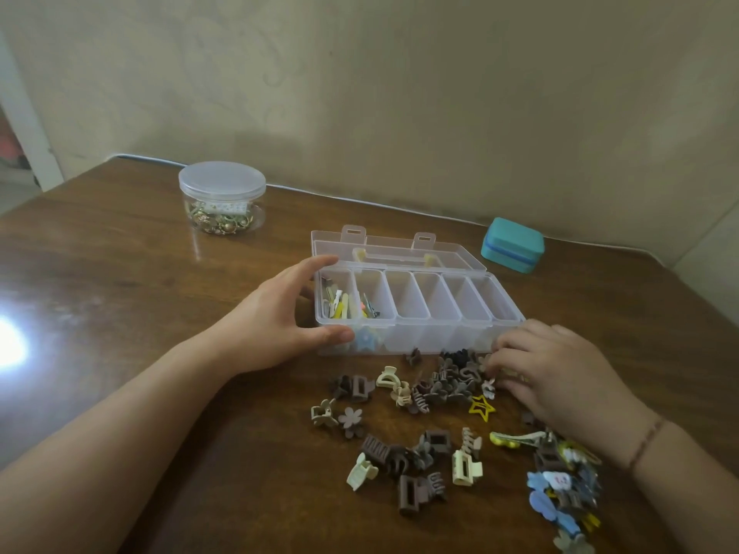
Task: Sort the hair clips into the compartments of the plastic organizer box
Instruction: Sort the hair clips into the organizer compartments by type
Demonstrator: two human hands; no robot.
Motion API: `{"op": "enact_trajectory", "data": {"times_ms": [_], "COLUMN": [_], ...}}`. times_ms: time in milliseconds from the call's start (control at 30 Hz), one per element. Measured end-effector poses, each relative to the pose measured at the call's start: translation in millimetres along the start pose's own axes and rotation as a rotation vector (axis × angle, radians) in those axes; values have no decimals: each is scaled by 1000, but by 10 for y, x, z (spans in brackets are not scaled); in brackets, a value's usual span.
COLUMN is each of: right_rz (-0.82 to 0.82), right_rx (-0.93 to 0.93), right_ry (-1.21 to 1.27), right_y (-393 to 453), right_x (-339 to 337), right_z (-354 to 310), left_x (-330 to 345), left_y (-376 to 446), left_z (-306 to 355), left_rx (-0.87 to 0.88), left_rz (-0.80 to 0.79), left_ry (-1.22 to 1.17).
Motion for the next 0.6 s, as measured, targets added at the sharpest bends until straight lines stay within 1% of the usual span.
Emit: {"op": "enact_trajectory", "data": {"times_ms": [133,200,267,333,433,500,600], "right_rz": [13,53,79,99,254,339,389], "right_rx": [-55,-36,63,202,342,374,393], "right_ry": [2,93,296,565,875,1004,1076], "right_y": [-9,-22,-6,68,314,567,966], "right_x": [-66,-138,-239,-317,-454,-499,-443], "right_z": [-43,-8,58,140,225,199,46], "left_x": [7,7,4,2,-1,-1,-3], "left_y": [9,10,8,7,7,5,2], "left_z": [-7,-7,-5,-1,-1,-3,-1], "left_rx": [0,-4,-3,1,-4,-5,1], "left_rz": [-5,-11,-13,-11,-10,-10,-5], "left_ry": [-4,-13,-13,-7,-7,-11,-7]}}
Point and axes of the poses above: each hand's wrist, its own y-axis towards the middle knuckle, its own x-axis out of the palm, z = x × y, the point moved 9 cm from there along y, towards the middle knuckle, and after that the axes turned 6 degrees about z, right-handed, at the moved point
